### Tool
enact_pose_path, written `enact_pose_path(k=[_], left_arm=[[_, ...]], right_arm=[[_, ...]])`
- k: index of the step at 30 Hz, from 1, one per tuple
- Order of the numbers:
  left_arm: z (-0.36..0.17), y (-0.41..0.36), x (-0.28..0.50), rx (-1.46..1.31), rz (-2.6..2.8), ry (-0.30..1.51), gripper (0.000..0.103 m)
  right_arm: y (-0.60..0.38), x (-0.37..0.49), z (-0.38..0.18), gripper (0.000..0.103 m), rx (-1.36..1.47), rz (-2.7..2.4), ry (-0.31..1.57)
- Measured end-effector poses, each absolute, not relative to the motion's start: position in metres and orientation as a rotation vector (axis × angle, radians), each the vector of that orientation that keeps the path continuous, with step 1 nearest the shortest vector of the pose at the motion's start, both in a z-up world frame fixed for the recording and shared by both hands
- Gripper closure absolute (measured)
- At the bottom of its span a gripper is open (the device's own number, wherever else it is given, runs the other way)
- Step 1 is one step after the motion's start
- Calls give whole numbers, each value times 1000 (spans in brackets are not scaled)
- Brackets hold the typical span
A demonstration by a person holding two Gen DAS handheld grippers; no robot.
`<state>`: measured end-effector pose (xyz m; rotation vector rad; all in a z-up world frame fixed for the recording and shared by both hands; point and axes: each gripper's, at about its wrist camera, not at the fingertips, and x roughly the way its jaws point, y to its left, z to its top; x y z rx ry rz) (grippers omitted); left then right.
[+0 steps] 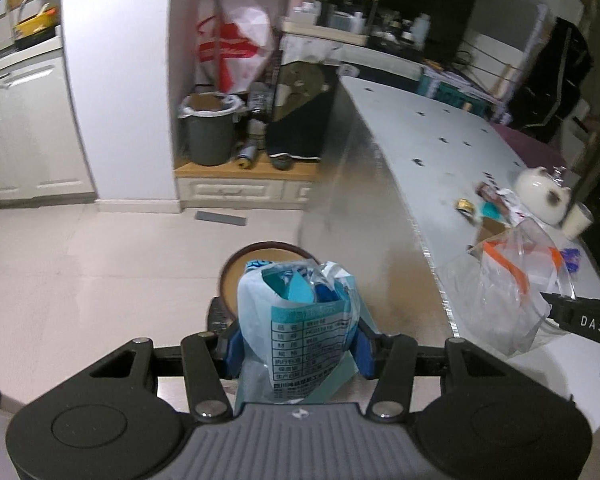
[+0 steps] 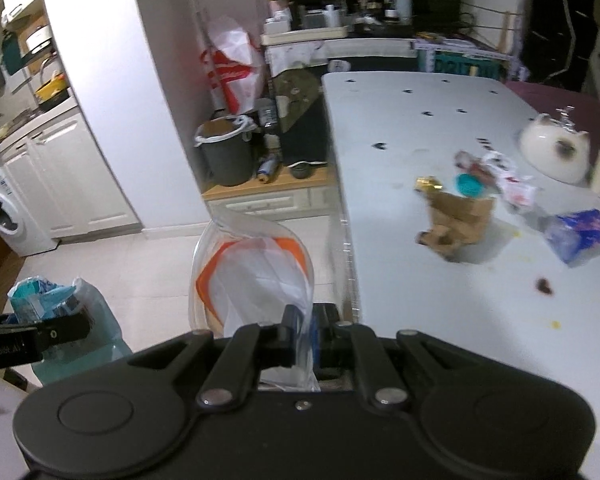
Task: Collect trash
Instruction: 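Carry both held bags over the tan wastebasket with both tools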
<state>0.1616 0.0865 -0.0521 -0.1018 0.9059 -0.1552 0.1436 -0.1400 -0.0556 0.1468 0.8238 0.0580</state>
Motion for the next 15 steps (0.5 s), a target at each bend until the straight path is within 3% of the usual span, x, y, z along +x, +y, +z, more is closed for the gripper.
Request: enact_pose_path(k=[15], left_arm=[[-80,117,220,-136,-91,982,50]], right_arm=[[-97,220,-83,95,158,123,889]])
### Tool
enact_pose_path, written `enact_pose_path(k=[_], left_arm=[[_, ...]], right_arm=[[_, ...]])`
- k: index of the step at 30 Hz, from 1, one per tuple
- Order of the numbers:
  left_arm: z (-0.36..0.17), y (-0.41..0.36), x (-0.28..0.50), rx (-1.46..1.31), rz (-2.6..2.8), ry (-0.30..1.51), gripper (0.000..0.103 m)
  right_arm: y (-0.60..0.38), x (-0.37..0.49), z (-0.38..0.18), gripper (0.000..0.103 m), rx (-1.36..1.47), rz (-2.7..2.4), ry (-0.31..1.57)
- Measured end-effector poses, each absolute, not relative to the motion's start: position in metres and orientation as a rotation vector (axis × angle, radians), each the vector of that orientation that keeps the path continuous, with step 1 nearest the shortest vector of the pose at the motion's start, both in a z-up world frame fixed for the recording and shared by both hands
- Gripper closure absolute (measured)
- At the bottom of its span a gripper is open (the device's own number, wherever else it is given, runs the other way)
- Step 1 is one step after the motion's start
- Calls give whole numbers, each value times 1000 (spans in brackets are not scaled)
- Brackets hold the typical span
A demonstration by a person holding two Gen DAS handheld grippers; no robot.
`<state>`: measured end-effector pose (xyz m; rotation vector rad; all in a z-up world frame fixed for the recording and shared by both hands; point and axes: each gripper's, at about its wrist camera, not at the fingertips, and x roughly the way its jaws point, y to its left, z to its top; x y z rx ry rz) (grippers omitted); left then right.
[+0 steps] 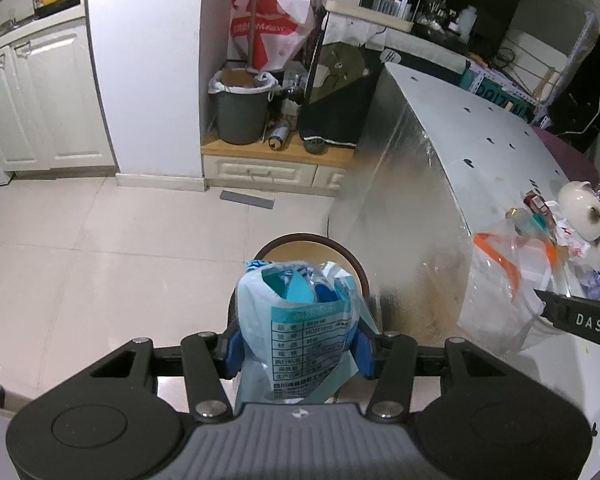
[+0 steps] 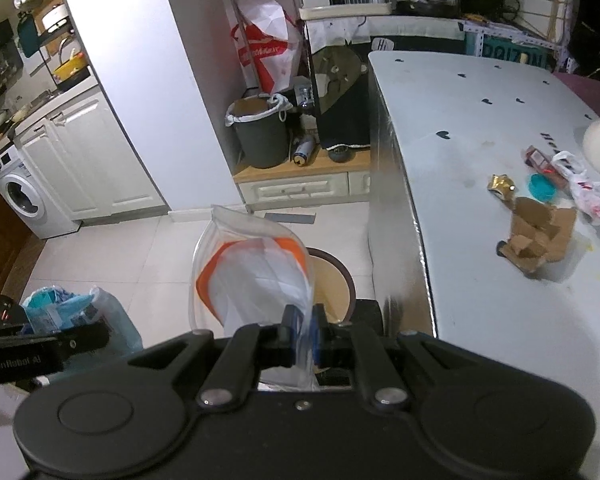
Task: Collect trash
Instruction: 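Carry both held bags over the tan wastebasket with both tools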
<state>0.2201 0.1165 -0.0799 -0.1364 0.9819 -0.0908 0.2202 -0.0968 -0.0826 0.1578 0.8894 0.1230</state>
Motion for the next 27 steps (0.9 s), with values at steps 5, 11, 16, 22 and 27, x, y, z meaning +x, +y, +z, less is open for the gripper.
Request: enact_pose_path(k=[5,11,16,22,27], left_arm=[[-96,118,258,-153,-96,1014,50],[-121,120,318,-155,-74,1079,50],[-146,123,372,-161,-63,1146,50],[-187,123,425,-173,-60,1240,50],[-230,120,459,-191,-49,1321,50]], right_arm=[[-93,263,-100,95,176,113,925],[-86,329,-133,95,205,123,988],[-84,381,-162,95,196,132,1050],[-79,438,-204,95,203,131,1134],[-71,474,-242,95,211,130,1205]])
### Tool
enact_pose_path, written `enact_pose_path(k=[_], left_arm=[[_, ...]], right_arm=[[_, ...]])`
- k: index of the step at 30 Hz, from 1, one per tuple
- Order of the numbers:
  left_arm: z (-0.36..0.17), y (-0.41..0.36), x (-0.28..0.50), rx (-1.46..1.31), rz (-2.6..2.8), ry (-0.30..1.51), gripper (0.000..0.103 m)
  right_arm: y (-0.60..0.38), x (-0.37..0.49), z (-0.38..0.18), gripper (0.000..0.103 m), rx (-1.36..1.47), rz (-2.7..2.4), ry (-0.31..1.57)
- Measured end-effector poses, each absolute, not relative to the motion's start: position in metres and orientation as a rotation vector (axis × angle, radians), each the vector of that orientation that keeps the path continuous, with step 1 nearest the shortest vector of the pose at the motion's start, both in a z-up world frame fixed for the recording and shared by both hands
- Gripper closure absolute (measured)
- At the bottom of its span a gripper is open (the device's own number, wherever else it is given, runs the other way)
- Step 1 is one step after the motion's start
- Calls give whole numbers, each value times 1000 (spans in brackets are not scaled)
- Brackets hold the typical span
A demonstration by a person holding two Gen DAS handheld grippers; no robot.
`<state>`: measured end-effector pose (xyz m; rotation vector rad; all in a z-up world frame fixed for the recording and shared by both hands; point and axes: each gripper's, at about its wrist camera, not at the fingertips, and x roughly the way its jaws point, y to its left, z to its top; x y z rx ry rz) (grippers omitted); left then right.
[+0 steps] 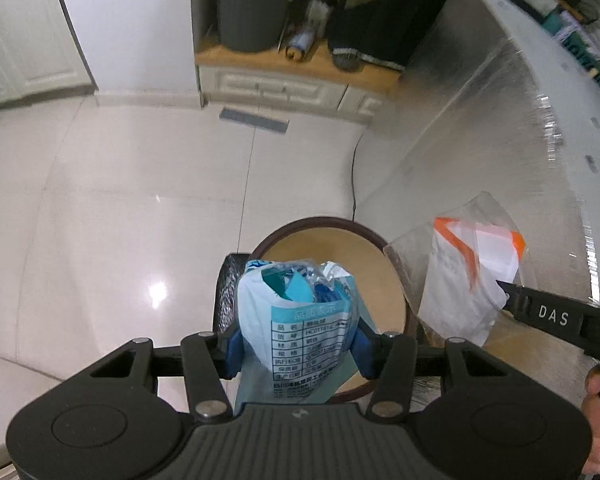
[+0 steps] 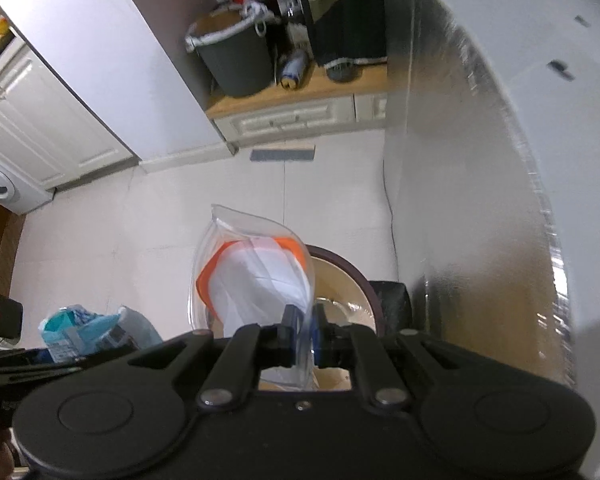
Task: Collect trash
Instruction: 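Carry both held bags over the tan wastebasket with both tools, then open both tools to drop the bags into the wastebasket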
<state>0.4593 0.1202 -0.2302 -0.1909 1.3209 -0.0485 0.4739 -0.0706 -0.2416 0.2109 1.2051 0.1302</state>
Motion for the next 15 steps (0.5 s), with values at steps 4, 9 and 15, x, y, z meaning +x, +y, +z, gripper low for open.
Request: enact_pose_path(k=[4,9,15], left_arm=[[-267,116,482,-187,-38,1371,50],[-311,113,499,-188,-29,1434,50],[-354,111,509,-191,-34,1489,50]], right_arm=[[-65,492,-276,95,212,125,1271],[-59,508,-320,95,216,139,1348],[-51,521,-371,95,218,118,1425]])
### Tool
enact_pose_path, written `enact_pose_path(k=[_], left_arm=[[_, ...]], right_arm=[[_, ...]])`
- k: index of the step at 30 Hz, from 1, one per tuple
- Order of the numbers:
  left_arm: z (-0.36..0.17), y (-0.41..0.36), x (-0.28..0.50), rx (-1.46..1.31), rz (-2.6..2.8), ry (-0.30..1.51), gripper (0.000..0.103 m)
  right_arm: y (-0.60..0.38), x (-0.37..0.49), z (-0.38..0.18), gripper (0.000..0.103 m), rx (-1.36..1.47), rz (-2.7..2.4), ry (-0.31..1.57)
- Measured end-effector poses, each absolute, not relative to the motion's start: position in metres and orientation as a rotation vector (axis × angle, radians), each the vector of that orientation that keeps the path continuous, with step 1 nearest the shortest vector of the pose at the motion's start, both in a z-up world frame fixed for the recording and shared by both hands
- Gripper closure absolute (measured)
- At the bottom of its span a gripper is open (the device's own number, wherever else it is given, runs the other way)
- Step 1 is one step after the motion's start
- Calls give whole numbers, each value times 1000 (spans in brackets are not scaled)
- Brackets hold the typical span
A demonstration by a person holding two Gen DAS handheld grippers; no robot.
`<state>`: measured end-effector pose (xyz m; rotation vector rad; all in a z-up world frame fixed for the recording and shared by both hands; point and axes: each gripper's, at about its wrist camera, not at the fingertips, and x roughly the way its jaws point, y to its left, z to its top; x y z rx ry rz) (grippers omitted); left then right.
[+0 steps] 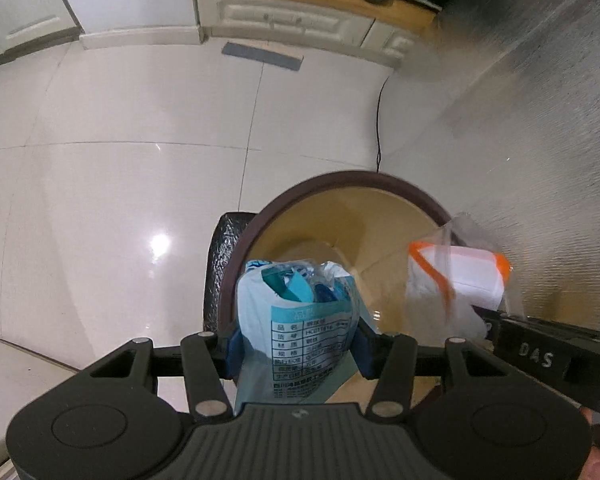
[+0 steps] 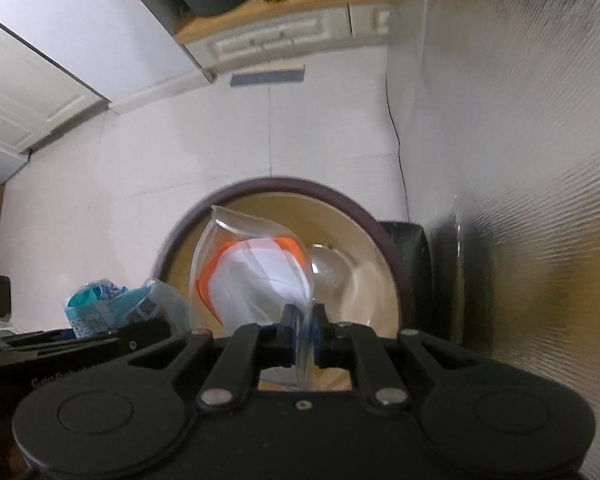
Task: Collect trash
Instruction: 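Open both tools to drop the bags into the wastebasket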
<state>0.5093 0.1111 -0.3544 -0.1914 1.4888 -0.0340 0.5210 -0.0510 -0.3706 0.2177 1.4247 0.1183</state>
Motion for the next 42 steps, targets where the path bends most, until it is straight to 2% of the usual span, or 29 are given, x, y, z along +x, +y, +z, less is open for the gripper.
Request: enact_pose_path(k=[9,15,22,29,31,42], left_arm=[[-389,104,518,-182,-46,1536,50],[-397,103,520,-209,-29,1534,46],[-398,99,519,-200,-41,1556,36],[-395,103,513,-185,-49,1573,33],[-391,104,512,-181,-42,1574,29],[-358,117,489,-146,-11,1562,10]], right_arm=[[-55,529,-409,94,242,87,1475],[-61,528,-418,89,278,68,1483],[-62,527,-415,70,285,68,1484],[-65,516,-403,62,241,82,1490],[-67,512,-401,55,235,75,1491],[-83,493,-375,36,177,66,1461]])
